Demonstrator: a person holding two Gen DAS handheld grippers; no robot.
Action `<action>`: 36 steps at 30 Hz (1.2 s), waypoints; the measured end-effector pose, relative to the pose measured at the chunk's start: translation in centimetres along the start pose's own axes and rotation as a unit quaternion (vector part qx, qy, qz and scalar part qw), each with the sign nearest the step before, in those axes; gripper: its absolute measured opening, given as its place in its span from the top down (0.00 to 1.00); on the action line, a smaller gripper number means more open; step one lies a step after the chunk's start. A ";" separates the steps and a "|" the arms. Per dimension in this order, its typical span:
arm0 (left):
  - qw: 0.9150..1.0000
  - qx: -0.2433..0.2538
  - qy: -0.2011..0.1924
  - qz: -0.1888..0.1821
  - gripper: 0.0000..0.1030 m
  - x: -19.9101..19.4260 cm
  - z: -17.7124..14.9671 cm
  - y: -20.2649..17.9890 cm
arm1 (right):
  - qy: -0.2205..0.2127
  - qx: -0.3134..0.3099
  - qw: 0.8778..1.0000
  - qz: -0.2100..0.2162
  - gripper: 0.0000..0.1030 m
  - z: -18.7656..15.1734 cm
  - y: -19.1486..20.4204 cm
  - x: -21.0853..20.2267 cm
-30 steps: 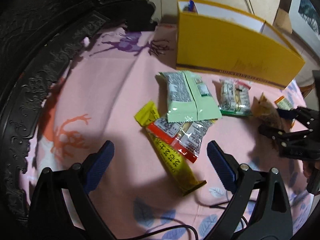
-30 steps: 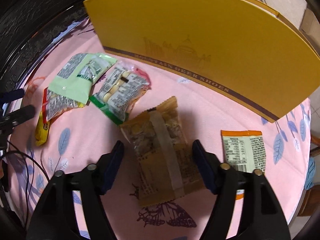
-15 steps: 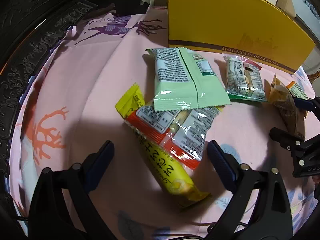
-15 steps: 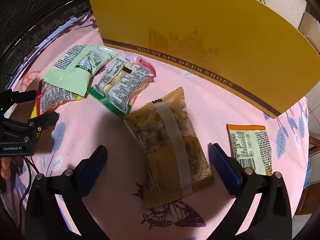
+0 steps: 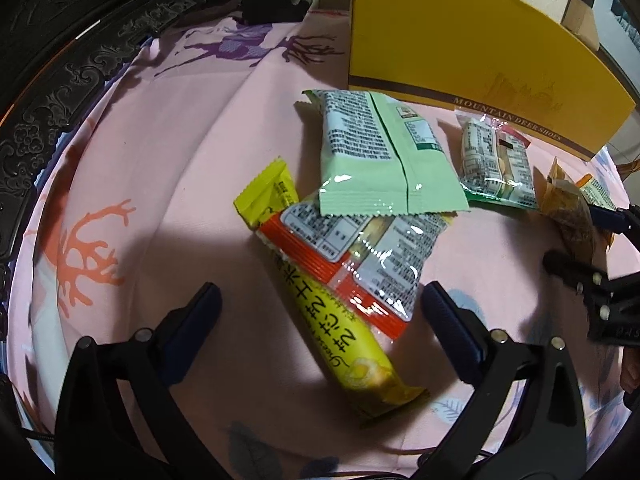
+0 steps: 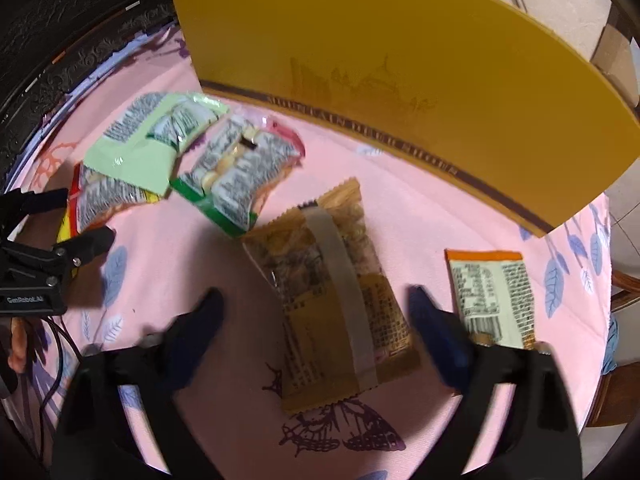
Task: Organize snacks
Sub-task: 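Move left tool toward the yellow stick snack while right tool approaches brown bread bag, then grasp the yellow stick snack with left tool while right tool grasps brown bread bag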
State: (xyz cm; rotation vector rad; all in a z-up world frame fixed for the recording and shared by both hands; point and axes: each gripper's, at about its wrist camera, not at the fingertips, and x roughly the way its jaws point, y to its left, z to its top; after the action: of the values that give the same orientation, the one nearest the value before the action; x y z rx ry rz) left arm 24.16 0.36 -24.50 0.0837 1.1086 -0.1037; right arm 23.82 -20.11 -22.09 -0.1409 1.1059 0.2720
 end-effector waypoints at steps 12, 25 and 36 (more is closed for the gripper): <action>0.999 0.029 -0.003 -0.042 0.74 -2.4 -1.1 -1.3 | 0.004 0.005 1.000 0.000 0.61 -1.6 0.6 -2.1; 0.997 0.043 0.007 -0.058 0.72 -3.4 -3.0 -0.9 | -0.008 0.038 0.999 0.016 0.61 -2.8 0.5 -4.1; 0.996 0.026 0.003 -0.088 0.79 -6.9 -4.0 0.1 | -0.015 0.047 0.998 0.030 0.61 -3.4 0.7 -5.8</action>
State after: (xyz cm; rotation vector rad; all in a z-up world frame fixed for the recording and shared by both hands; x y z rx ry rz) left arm 17.54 1.26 -20.10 0.0336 1.1179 -0.2898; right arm 18.24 -21.10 -18.39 -0.0204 1.0928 0.2741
